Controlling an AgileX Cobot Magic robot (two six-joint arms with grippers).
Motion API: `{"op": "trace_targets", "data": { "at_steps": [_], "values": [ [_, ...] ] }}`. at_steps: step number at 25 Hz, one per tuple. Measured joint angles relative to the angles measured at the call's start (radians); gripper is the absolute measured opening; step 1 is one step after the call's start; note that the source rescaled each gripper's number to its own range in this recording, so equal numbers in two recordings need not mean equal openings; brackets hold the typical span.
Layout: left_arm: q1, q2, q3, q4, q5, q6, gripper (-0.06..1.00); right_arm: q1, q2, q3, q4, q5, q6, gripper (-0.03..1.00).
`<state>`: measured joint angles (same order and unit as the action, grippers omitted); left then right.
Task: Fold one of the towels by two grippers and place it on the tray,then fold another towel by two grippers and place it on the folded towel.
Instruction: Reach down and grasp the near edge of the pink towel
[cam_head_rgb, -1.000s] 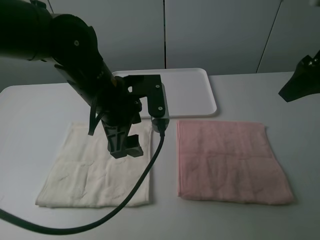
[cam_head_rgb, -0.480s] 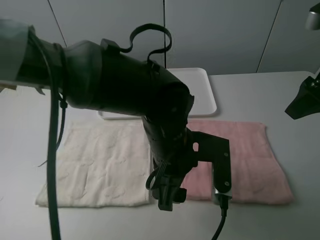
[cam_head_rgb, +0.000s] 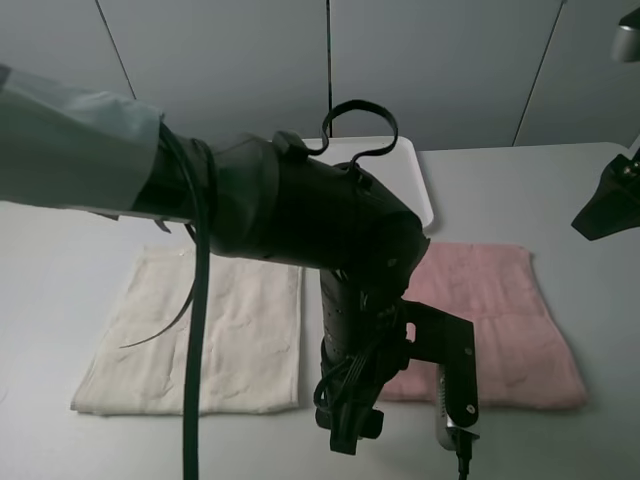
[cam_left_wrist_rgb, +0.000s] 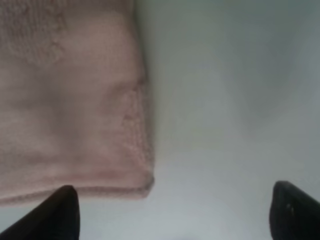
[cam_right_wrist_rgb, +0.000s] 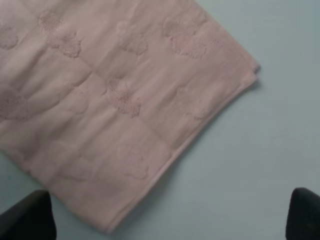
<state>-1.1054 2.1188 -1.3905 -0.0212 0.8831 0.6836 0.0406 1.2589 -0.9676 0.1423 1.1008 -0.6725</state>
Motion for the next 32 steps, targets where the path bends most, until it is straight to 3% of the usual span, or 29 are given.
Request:
{"op": "trace_targets", "data": {
  "at_steps": [18, 24, 32],
  "values": [
    [-0.025, 0.059, 0.0, 0.011, -0.002, -0.025, 0.98, 0.0, 0.011, 0.037, -0.023, 0.044, -0.024, 1.0],
    [-0.025, 0.059, 0.0, 0.011, -0.016, -0.038, 0.98, 0.0, 0.017, 0.195, -0.078, 0.011, -0.186, 1.0],
    [-0.025, 0.059, -0.002, 0.011, -0.018, -0.051, 0.98, 0.0, 0.017, 0.372, -0.052, -0.124, -0.511, 1.0]
  ]
}}
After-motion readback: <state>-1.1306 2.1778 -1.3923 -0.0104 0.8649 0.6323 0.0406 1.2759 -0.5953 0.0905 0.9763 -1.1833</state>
